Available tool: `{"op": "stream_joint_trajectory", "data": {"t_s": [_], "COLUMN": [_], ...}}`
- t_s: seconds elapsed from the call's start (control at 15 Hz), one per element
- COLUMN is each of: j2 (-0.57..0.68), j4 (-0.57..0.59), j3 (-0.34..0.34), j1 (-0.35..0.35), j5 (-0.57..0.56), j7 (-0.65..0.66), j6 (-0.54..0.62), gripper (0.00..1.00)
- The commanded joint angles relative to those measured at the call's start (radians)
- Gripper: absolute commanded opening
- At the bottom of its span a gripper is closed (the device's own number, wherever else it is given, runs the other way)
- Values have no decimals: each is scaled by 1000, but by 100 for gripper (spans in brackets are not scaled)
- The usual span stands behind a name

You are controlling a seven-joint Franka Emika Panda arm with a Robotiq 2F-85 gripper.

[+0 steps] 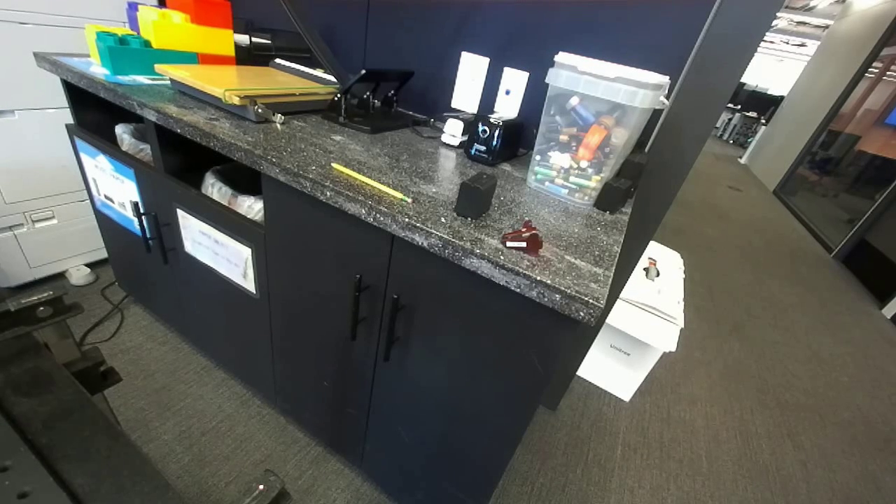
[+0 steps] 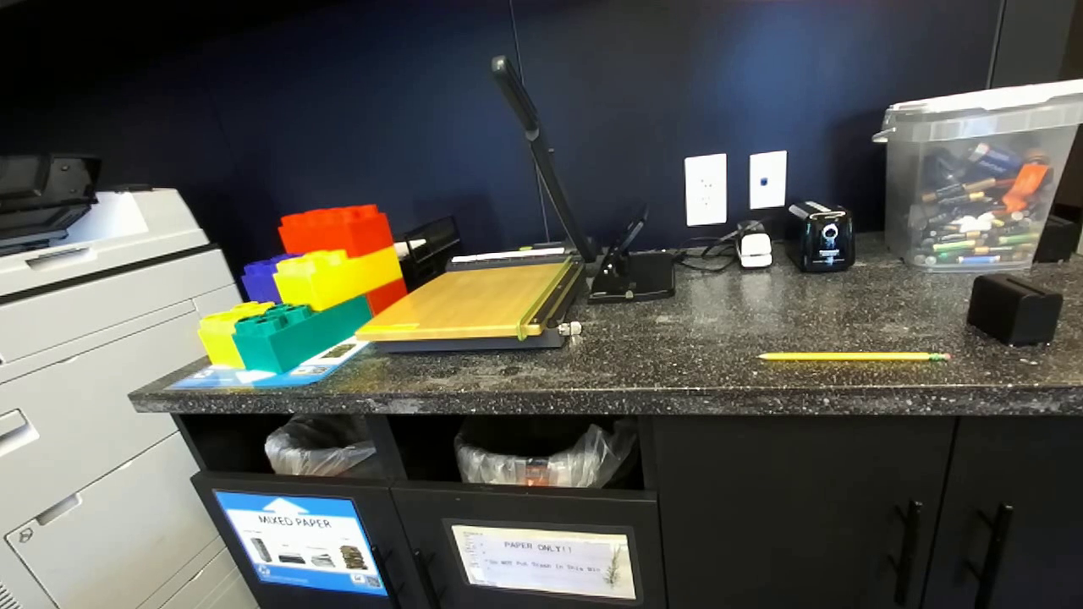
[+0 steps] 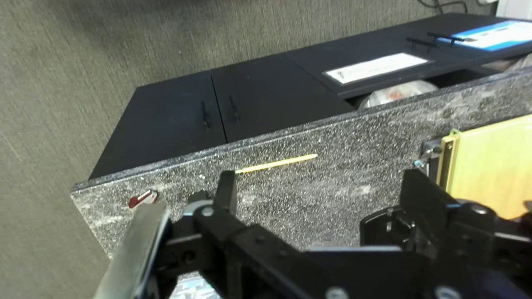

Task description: Pick up the black object on the right and move it to the left

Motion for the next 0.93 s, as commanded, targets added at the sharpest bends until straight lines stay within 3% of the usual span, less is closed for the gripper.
{"op": "stream_joint_trajectory", "data": {"t_s": [0.0,0.33,0.87], "j2": [243,548,980], "j4": [205,481,889], "j3": [-29,-78,-185], "j1": [3,9,41], "j5": [-53,-73,-252], "j7": [24,28,53], "j6": [81,116,54], "gripper": [100,100,100]}}
